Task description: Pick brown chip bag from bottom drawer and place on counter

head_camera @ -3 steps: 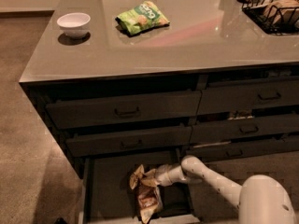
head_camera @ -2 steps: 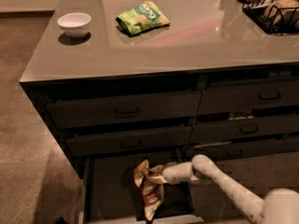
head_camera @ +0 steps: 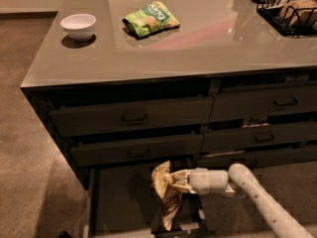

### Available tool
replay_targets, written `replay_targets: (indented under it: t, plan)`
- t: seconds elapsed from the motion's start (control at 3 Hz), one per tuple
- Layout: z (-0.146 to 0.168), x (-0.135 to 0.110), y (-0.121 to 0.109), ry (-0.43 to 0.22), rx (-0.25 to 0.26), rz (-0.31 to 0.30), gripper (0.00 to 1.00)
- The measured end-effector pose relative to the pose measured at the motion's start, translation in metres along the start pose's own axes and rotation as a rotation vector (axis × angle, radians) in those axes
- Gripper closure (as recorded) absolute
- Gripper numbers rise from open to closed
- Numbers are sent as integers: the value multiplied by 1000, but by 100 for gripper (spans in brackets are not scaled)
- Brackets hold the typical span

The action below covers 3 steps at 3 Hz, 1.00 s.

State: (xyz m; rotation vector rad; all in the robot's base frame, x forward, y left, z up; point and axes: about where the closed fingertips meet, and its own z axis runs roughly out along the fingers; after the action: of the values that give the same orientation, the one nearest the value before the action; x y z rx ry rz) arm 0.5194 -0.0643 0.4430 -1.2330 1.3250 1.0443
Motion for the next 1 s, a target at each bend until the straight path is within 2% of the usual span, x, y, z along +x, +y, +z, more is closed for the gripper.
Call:
replay_targets:
  t: [0.33,0.67,1.0]
  plan:
    - [-48,-81,24,-24,25,-92,100]
    - [-68,-147,36,26,34,-159,100]
    - [-56,-195,20,110,41,-242,100]
